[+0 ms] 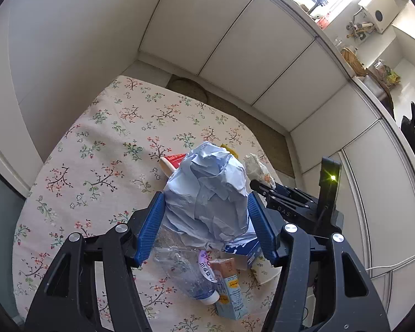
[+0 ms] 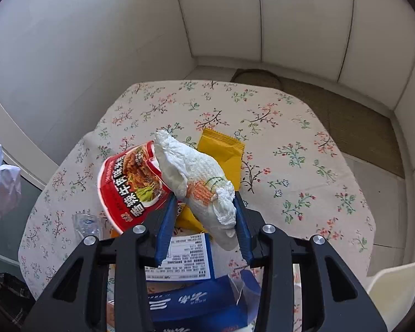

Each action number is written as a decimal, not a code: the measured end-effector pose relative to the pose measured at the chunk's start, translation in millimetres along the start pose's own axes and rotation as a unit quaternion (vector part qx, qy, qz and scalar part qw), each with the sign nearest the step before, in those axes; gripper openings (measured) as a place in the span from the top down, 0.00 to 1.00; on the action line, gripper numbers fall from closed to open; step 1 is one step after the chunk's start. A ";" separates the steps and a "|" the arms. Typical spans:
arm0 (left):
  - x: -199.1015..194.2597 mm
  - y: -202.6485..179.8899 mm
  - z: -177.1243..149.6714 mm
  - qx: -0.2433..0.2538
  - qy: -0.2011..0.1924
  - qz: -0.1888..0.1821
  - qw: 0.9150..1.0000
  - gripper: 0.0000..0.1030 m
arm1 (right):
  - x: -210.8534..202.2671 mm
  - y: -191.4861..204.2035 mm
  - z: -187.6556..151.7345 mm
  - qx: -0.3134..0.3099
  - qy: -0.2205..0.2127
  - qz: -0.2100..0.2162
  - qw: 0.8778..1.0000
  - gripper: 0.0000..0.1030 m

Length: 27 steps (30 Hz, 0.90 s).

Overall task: Collect trash
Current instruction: 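Grasp the crumpled paper with the left gripper while the right gripper grasps the white tissue, then carry the paper and tissue to the white bin and release both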

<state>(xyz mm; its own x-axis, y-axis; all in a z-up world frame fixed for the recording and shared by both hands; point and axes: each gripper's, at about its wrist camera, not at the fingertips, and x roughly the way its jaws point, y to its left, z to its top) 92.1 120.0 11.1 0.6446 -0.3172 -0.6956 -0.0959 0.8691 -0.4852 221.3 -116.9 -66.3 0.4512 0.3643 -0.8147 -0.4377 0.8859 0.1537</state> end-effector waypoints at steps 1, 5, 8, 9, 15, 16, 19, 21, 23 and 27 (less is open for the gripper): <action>-2.5 -3.0 -0.1 0.000 -0.003 -0.005 1.000 0.43 | -10.3 1.7 -2.2 0.004 -0.008 -0.005 1.000 0.61; -10.6 -16.8 -1.5 0.000 -0.019 -0.022 1.000 0.43 | -54.7 11.5 -15.1 0.026 -0.044 -0.031 0.998 0.61; -13.5 -26.8 -3.8 0.000 -0.029 -0.033 0.999 0.43 | -83.1 17.1 -26.1 0.039 -0.068 -0.064 0.995 0.61; -14.0 -30.6 -4.8 0.001 -0.032 -0.037 0.999 0.43 | -93.6 17.5 -30.4 0.044 -0.077 -0.074 0.993 0.61; -12.6 -53.6 -11.3 0.009 -0.040 -0.057 0.998 0.43 | -138.2 0.9 -63.3 0.098 -0.117 -0.143 0.978 0.61; -12.0 -57.5 -12.6 0.013 -0.042 -0.057 0.997 0.43 | -143.9 -6.1 -69.5 0.112 -0.121 -0.153 0.974 0.61; -7.6 -69.8 -16.8 0.024 -0.044 -0.058 0.997 0.43 | -159.1 -35.5 -89.8 0.165 -0.123 -0.200 0.958 0.61; -2.9 -77.4 -20.3 0.028 -0.041 -0.061 0.997 0.43 | -169.0 -58.8 -102.4 0.198 -0.121 -0.234 0.944 0.61; 3.0 -85.7 -24.1 0.035 -0.037 -0.062 0.997 0.43 | -176.0 -79.7 -114.6 0.230 -0.112 -0.259 0.931 0.61; 20.5 -107.1 -33.6 0.053 -0.026 -0.059 0.997 0.43 | -177.8 -115.7 -136.9 0.278 -0.078 -0.306 0.907 0.57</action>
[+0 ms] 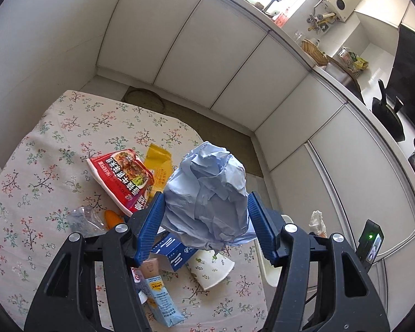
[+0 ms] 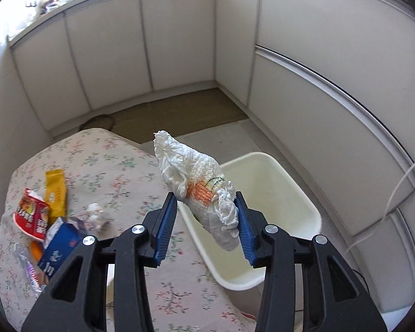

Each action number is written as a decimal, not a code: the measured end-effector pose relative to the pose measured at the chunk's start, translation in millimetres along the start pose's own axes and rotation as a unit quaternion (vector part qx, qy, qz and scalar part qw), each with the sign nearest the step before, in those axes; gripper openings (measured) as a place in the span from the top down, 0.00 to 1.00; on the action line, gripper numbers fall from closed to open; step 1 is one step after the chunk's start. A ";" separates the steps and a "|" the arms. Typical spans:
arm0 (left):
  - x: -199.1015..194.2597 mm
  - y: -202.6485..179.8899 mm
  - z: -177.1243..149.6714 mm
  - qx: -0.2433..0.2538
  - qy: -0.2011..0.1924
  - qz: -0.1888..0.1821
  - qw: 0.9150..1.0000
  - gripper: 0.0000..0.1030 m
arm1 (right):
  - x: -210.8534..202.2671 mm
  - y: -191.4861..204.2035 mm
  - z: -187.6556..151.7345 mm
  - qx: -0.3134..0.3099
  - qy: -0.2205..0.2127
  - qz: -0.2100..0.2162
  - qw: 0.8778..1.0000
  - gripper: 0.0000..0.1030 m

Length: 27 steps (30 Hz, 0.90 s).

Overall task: Collect trash
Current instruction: 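Carry the paper and tissue to the white bin and release both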

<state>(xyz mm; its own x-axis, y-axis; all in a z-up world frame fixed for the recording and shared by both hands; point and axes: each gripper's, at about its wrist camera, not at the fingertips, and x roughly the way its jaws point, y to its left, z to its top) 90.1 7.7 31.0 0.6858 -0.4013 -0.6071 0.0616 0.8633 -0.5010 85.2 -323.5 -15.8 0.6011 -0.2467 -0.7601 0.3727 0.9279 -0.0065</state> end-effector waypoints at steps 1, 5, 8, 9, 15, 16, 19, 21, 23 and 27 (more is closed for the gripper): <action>4.8 -5.0 -1.7 0.004 0.003 0.001 1.000 0.43 | 7.2 -7.4 -1.2 0.006 0.018 -0.008 1.000 0.54; 26.9 -24.4 -11.4 0.019 0.016 -0.001 1.000 0.43 | 10.2 -34.9 1.6 0.038 0.023 -0.018 0.999 0.35; 43.7 -40.9 -19.6 0.028 0.027 -0.006 0.999 0.43 | 0.6 -51.3 6.4 0.053 0.002 -0.021 0.998 0.25; 50.2 -47.3 -22.8 0.032 0.032 -0.009 0.999 0.43 | -1.6 -56.1 7.4 0.056 0.000 -0.020 0.998 0.22; 85.0 -89.9 -44.0 0.053 0.060 -0.042 0.996 0.43 | -9.8 -87.2 9.3 0.067 -0.014 -0.035 0.997 0.20; 91.1 -99.4 -47.9 0.058 0.065 -0.052 0.995 0.43 | -12.3 -94.6 8.9 0.072 -0.016 -0.039 0.997 0.19; 109.2 -128.7 -60.8 0.078 0.075 -0.073 0.991 0.43 | -13.7 -116.6 9.0 0.091 -0.014 -0.047 0.995 0.17; 121.6 -147.9 -69.5 0.090 0.080 -0.084 0.989 0.43 | -14.1 -132.0 8.8 0.102 -0.012 -0.057 0.993 0.17; 134.2 -165.7 -78.5 0.099 0.085 -0.096 0.987 0.42 | -15.4 -147.5 7.5 0.115 -0.010 -0.064 0.991 0.17; 155.5 -193.8 -95.9 0.113 0.099 -0.109 0.983 0.40 | -13.2 -170.3 6.4 0.137 -0.003 -0.070 0.988 0.15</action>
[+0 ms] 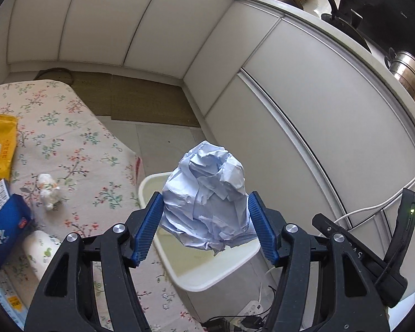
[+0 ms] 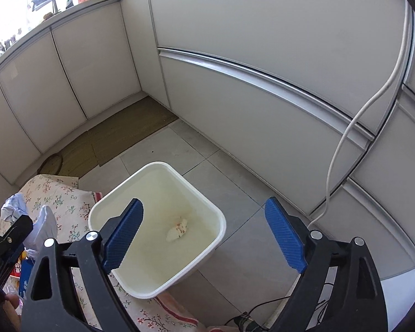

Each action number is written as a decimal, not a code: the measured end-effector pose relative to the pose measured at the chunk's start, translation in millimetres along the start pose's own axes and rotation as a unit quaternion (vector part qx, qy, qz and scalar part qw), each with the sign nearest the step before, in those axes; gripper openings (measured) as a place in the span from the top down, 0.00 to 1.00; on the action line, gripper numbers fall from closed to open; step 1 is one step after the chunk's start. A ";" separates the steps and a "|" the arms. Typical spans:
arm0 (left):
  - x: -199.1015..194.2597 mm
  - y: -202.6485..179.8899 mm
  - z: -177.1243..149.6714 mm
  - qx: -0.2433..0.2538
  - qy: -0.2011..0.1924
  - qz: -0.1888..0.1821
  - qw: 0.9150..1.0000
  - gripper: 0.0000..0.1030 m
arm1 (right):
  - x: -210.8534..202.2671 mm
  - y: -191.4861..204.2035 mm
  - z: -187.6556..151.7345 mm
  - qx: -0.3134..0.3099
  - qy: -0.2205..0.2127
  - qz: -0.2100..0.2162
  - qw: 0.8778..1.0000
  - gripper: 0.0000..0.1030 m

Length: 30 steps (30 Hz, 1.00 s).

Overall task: Collect trash
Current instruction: 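Carry the paper and tissue to the white bin and release both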

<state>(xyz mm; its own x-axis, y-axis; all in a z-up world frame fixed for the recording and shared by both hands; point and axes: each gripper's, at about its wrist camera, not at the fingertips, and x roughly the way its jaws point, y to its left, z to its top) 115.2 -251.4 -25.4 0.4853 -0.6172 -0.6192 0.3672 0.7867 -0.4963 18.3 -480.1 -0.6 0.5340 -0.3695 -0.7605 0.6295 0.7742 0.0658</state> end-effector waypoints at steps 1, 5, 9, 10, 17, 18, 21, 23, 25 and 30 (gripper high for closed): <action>6.6 -3.9 -1.7 0.002 0.004 -0.002 1.000 0.36 | 1.1 -2.6 0.4 0.002 0.001 -0.001 1.000 0.15; 22.5 -4.6 -7.0 0.004 0.016 0.007 1.000 0.22 | 1.9 -8.8 2.1 0.006 0.002 -0.003 1.000 0.15; 18.3 8.7 -8.4 -0.012 0.020 0.032 0.999 0.20 | -1.6 -5.7 1.1 0.007 -0.006 -0.001 1.000 0.13; 15.5 10.9 -7.5 -0.012 0.018 0.041 0.999 0.19 | -3.0 -3.1 0.6 0.005 -0.008 0.001 1.000 0.13; -19.8 23.0 -4.3 -0.004 -0.006 0.101 0.995 0.11 | -13.5 33.2 -12.0 -0.029 -0.019 0.024 0.999 0.11; -23.8 26.4 -4.3 -0.004 -0.008 0.108 0.994 0.10 | -15.0 40.4 -14.6 -0.039 -0.021 0.027 0.999 0.11; -35.1 38.7 -3.3 -0.007 -0.013 0.132 0.991 0.09 | -20.1 60.4 -21.3 -0.061 -0.027 0.035 0.997 0.11; -43.7 50.4 -1.7 -0.016 -0.016 0.147 0.989 0.08 | -23.0 72.4 -24.2 -0.072 -0.031 0.042 0.996 0.10; -53.8 64.9 0.2 -0.029 -0.019 0.161 0.986 0.08 | -25.7 83.2 -27.2 -0.078 -0.034 0.048 0.995 0.09; -80.2 104.2 4.9 -0.062 -0.028 0.199 0.978 0.07 | -26.5 113.7 -36.6 -0.098 -0.026 0.070 0.992 0.08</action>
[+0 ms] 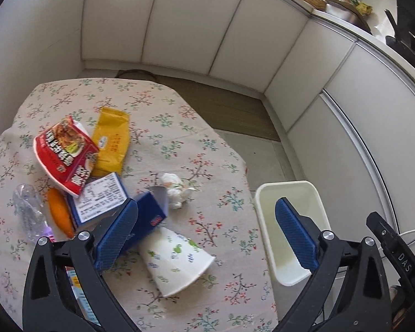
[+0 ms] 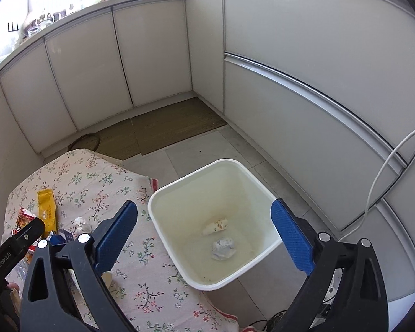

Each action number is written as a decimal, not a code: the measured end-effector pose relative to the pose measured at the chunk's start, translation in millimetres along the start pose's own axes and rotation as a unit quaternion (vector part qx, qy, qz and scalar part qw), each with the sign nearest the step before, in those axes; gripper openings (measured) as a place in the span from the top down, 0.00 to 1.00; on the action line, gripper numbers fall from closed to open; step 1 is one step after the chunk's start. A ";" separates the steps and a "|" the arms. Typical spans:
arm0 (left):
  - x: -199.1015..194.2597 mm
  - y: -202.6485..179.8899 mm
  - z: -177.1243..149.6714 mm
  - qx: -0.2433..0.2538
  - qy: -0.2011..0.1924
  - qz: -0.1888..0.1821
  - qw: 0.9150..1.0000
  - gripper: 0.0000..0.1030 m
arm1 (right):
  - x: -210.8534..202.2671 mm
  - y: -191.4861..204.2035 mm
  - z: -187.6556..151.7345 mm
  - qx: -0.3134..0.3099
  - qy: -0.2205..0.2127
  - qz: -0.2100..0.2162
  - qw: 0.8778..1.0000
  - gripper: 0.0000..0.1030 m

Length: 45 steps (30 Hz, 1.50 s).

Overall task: Collect trash
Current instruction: 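Carry the paper and tissue to the white bin and release both, then grasp the red noodle bag with the left gripper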

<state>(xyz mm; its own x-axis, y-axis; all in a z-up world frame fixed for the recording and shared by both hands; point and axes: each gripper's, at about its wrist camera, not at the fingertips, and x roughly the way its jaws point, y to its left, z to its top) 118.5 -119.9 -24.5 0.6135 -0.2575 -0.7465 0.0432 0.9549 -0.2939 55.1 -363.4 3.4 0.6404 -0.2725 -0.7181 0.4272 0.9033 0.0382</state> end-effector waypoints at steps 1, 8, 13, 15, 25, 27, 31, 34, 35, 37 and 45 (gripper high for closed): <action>-0.5 9.2 2.5 -0.008 0.001 0.006 1.000 0.07 | 1.4 7.7 -1.4 -0.005 0.003 0.005 1.000 0.08; -10.5 70.9 14.9 -0.070 0.010 0.030 0.997 0.07 | 8.0 57.6 -12.3 -0.042 0.015 0.033 0.998 0.08; -19.0 107.0 18.4 -0.094 0.005 0.055 0.994 0.07 | 14.2 88.2 -20.4 -0.060 0.027 0.052 0.996 0.08; -17.3 122.8 20.7 -0.104 0.004 0.069 0.992 0.07 | 15.7 99.4 -23.6 -0.067 0.032 0.060 0.995 0.08; 27.6 192.4 40.7 -0.188 0.041 0.032 0.981 0.08 | 23.0 142.1 -34.9 -0.088 0.049 0.087 0.991 0.08; 41.7 204.7 40.8 -0.207 0.053 0.031 0.976 0.08 | 27.5 146.0 -36.1 -0.088 0.058 0.091 0.990 0.08; 63.6 226.1 38.0 -0.247 0.057 0.001 0.967 0.09 | 39.3 147.0 -36.0 -0.075 0.081 0.102 0.989 0.08; 65.2 228.2 40.8 -0.258 0.035 -0.035 0.965 0.10 | 52.5 142.1 -36.7 -0.047 0.109 0.113 0.987 0.08; 66.6 228.3 40.6 -0.262 0.034 -0.046 0.963 0.11 | 57.1 140.4 -37.0 -0.038 0.117 0.115 0.986 0.08; 69.2 225.6 41.8 -0.257 0.034 -0.048 0.965 0.15 | 66.8 138.3 -38.5 -0.023 0.133 0.118 0.984 0.08; 64.4 220.4 43.5 -0.235 0.038 -0.078 0.968 0.67 | 76.1 144.0 -43.5 -0.016 0.156 0.132 0.979 0.08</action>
<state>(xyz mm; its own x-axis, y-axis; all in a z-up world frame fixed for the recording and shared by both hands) 201.8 80.4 -111.4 0.5686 -0.4205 -0.7070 -0.2431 0.7351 -0.6328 137.6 -239.6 -76.0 0.4983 0.0815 -0.8632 0.2501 0.9397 0.2331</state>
